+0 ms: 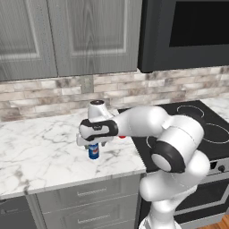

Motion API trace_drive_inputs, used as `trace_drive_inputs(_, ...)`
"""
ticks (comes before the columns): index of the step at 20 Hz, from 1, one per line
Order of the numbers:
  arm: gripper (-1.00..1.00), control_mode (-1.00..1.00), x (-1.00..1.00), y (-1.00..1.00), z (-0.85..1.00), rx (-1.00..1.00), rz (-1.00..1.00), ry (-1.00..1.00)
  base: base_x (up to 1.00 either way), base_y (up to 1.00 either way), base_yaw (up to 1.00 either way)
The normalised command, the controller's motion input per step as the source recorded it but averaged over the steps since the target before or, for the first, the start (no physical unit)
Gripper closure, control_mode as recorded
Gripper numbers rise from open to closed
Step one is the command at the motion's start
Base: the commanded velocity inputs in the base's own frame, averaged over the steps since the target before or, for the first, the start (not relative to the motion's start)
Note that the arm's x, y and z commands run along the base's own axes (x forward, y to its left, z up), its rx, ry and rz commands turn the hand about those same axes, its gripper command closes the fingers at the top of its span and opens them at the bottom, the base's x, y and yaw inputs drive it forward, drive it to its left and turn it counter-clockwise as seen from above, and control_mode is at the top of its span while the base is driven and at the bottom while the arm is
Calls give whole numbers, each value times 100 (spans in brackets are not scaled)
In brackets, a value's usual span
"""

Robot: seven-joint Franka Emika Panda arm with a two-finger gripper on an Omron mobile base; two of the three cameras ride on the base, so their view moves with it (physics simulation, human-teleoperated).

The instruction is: Four empty soda cans are scattered around the kitchen. Gather all the cans and cluster them next to the stove for recycling.

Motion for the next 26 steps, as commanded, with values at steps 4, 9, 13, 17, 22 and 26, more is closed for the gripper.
trace_drive_inputs(4, -100, -100, 4, 4, -16, 0, 0, 0, 0, 0, 0)
trace_drive_inputs(9, -100, -100, 0, 4, -19, 0, 0, 0, 0, 0, 0)
trace_drive_inputs(13, 100, -100, 1, 7, -16, 0, 0, 0, 0, 0, 0)
trace_drive_inputs(17, 100, -100, 2, 1, 0, 0, 0, 0, 0, 0, 0)
trace_drive_inputs(22, 100, -100, -3, -17, 7, 0, 0, -2, 0, 0, 0)
trace_drive_inputs(26, 100, -100, -8, -42, 4, 0, 0, -7, 0, 0, 0)
